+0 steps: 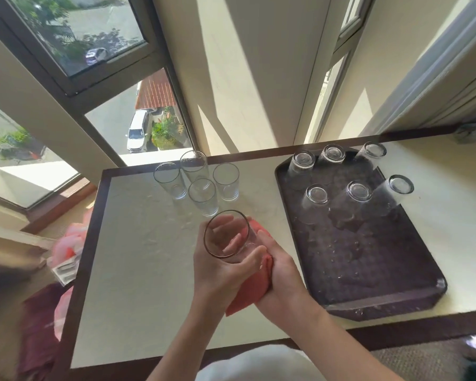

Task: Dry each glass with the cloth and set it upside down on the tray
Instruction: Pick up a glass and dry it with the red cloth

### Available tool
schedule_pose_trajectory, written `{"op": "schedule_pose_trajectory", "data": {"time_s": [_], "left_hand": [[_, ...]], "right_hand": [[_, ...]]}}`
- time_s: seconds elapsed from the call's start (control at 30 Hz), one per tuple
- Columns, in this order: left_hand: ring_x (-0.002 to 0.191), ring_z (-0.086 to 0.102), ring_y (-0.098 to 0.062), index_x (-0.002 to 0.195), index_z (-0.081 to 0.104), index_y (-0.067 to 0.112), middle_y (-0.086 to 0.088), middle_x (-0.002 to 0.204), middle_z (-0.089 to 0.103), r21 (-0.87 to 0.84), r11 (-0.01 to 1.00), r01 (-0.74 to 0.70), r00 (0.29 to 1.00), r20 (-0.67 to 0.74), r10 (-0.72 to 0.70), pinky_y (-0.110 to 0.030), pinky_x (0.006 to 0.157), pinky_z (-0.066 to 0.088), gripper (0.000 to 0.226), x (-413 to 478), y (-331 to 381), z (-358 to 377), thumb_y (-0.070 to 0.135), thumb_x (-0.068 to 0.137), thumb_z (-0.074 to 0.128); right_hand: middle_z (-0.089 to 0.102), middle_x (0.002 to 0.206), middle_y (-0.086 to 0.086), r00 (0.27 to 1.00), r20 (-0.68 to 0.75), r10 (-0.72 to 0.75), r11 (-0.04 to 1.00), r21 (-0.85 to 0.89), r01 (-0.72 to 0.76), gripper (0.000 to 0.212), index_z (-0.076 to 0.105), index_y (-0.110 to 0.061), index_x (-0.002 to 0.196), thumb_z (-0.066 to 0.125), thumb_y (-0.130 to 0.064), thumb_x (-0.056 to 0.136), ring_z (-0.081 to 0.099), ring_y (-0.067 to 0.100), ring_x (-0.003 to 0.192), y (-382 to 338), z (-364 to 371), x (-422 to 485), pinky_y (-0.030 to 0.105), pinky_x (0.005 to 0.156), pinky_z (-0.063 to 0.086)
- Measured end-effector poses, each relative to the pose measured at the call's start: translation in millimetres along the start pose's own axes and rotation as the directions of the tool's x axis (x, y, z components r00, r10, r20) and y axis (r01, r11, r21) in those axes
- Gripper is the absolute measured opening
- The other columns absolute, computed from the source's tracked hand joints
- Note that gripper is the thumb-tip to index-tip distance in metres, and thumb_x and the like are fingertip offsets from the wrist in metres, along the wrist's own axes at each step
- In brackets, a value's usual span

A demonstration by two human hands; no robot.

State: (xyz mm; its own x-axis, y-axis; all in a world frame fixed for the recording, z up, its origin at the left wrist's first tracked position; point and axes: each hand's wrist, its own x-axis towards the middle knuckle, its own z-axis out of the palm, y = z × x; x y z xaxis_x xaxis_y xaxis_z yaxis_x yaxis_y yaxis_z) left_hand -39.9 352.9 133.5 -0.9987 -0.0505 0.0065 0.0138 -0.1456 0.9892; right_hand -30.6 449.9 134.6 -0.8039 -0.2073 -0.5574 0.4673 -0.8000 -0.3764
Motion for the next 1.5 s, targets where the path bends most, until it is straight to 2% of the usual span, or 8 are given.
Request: {"op": "schedule_pose_trajectory", "data": {"time_s": [0.2, 0.33, 0.53, 0.63, 0.97, 1.07, 1.2, 1.5], "left_hand": [[0.080, 0.074, -0.011, 0.108, 0.056, 0.026, 0.010, 0.089, 0.074, 0.338, 0.931, -0.140, 0.990, 0.063, 0.126, -0.020, 0.077, 0.056, 0.061, 7, 0, -10, 0.033, 0.055, 0.085], [0.080, 0.065, 0.003, 0.109, 0.053, 0.051, 0.021, 0.083, 0.065, 0.789, 0.612, -0.061, 0.997, 0.080, -0.004, -0.021, 0.064, 0.049, 0.065, 15, -1, -28, 0.055, 0.049, 0.078], [0.081, 0.064, -0.010, 0.116, 0.060, 0.047, 0.015, 0.082, 0.060, 0.896, 0.383, -0.224, 0.967, 0.254, -0.029, -0.026, 0.060, 0.050, 0.068, 4, -2, -24, 0.057, 0.048, 0.062], [0.071, 0.062, -0.013, 0.111, 0.059, 0.043, 0.012, 0.077, 0.058, 0.891, 0.262, -0.372, 0.924, 0.381, 0.015, -0.024, 0.052, 0.045, 0.068, 2, -1, -19, 0.059, 0.045, 0.062], [0.085, 0.064, -0.007, 0.115, 0.059, 0.046, 0.015, 0.089, 0.063, 0.853, 0.482, -0.201, 0.925, 0.328, -0.193, -0.028, 0.073, 0.054, 0.076, 0, -24, -39, 0.066, 0.042, 0.067], [0.079, 0.066, -0.001, 0.104, 0.061, 0.054, 0.016, 0.081, 0.068, 0.756, 0.655, -0.003, 0.951, 0.205, -0.233, -0.026, 0.075, 0.055, 0.067, 3, -31, -61, 0.058, 0.039, 0.080], [0.087, 0.070, 0.001, 0.104, 0.065, 0.043, 0.017, 0.090, 0.073, 0.628, 0.772, 0.095, 0.959, 0.151, -0.241, -0.024, 0.077, 0.055, 0.070, 5, -28, -66, 0.050, 0.038, 0.087], [0.120, 0.063, -0.021, 0.113, 0.063, 0.010, -0.007, 0.122, 0.070, 0.189, 0.969, 0.162, 0.909, 0.352, -0.221, -0.030, 0.083, 0.055, 0.068, 3, -23, 33, 0.020, 0.051, 0.089]], "right_hand": [[0.071, 0.102, 0.029, 0.989, -0.128, -0.072, 0.946, -0.324, 0.027, 0.038, 0.066, 0.000, 0.116, 0.051, -0.029, 0.097, 0.067, 0.043, 0.080, -8, -18, -4, 0.055, 0.074, 0.055], [0.072, 0.098, 0.028, 0.971, -0.107, -0.212, 0.907, -0.392, 0.155, 0.035, 0.073, -0.006, 0.103, 0.049, -0.030, 0.097, 0.065, 0.037, 0.079, -14, -23, -6, 0.051, 0.078, 0.052], [0.057, 0.097, -0.009, 0.939, 0.166, -0.300, 0.560, -0.766, 0.314, 0.043, 0.057, -0.039, 0.124, 0.044, -0.056, 0.087, 0.056, -0.004, 0.066, 7, -19, -9, 0.010, 0.058, 0.040], [0.065, 0.100, 0.004, 0.960, 0.153, -0.235, 0.624, -0.733, 0.270, 0.045, 0.054, -0.038, 0.130, 0.041, -0.061, 0.094, 0.065, 0.016, 0.085, -2, -23, -5, 0.022, 0.071, 0.055], [0.072, 0.095, 0.006, 0.965, 0.058, -0.255, 0.555, -0.809, 0.195, 0.029, 0.062, -0.027, 0.118, 0.041, -0.039, 0.101, 0.070, 0.027, 0.083, 6, -50, 15, 0.037, 0.069, 0.058], [0.069, 0.093, -0.002, 0.970, -0.014, -0.243, 0.219, -0.975, 0.041, 0.031, 0.060, -0.035, 0.116, 0.041, -0.048, 0.096, 0.065, 0.019, 0.077, 8, -76, 28, 0.038, 0.071, 0.055], [0.052, 0.137, -0.013, 0.977, -0.040, -0.210, 0.121, -0.993, -0.014, 0.053, 0.052, -0.031, 0.138, 0.040, -0.056, 0.092, 0.044, 0.012, 0.129, 13, -92, 27, 0.038, 0.111, 0.036], [0.069, 0.120, 0.010, 0.994, -0.014, 0.105, 0.946, -0.307, -0.104, 0.059, 0.068, -0.013, 0.120, 0.033, -0.056, 0.098, 0.064, 0.033, 0.112, -28, -87, -12, 0.052, 0.108, 0.038]]}}
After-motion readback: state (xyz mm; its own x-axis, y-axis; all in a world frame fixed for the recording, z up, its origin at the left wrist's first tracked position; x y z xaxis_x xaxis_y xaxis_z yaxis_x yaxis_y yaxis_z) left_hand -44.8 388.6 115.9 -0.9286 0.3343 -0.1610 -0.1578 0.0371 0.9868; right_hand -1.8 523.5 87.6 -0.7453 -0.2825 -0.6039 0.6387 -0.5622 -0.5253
